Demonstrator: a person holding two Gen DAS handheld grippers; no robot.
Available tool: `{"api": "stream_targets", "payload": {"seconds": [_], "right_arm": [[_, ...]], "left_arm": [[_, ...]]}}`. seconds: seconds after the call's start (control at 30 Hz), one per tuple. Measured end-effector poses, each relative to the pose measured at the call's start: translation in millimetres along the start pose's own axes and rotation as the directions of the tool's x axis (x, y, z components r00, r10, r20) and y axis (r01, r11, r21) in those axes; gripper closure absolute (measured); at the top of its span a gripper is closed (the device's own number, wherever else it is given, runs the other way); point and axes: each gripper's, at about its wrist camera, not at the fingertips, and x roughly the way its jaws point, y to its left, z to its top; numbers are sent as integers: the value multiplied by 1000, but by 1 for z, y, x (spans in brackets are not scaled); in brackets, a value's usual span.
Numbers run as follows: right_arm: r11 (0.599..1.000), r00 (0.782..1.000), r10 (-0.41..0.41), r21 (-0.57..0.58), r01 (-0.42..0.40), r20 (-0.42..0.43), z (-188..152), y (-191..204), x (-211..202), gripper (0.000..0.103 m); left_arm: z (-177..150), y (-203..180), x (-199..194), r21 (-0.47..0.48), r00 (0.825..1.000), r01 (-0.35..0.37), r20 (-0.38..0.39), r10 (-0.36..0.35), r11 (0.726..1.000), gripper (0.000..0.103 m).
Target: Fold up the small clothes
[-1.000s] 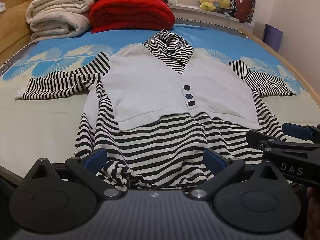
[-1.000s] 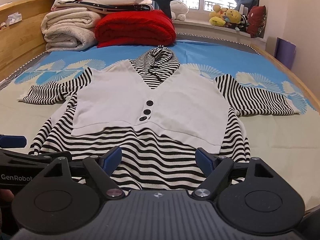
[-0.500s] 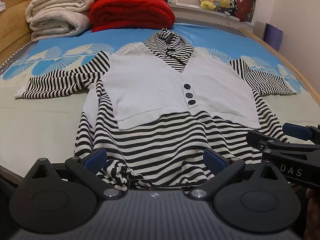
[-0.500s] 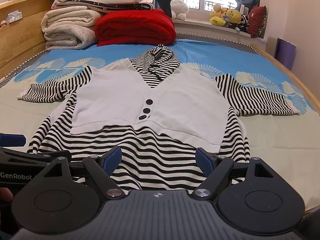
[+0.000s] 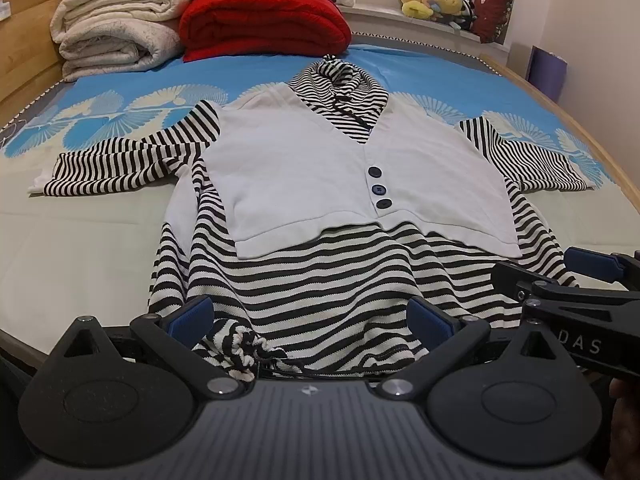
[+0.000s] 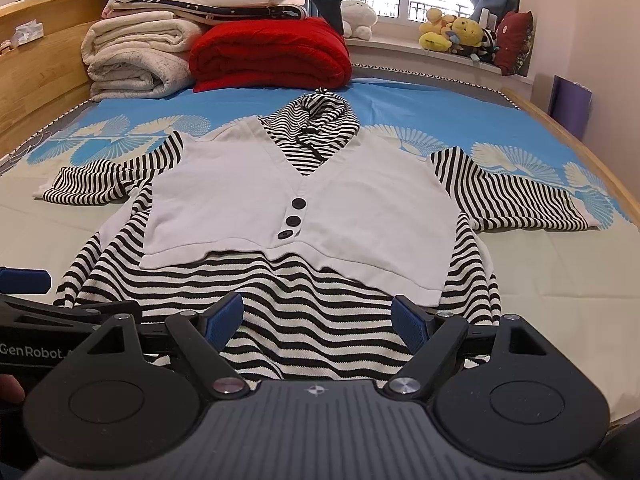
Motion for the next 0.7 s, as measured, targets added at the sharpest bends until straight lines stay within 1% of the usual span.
{"api": "stream_targets", "payload": {"seconds": [0.7], "right_arm": [[1000,1000,-4,0,4,-10,2,1,2,21]], "left_arm": [[6,-1,2,-4,1000,0,-12,0,1000,1]]}}
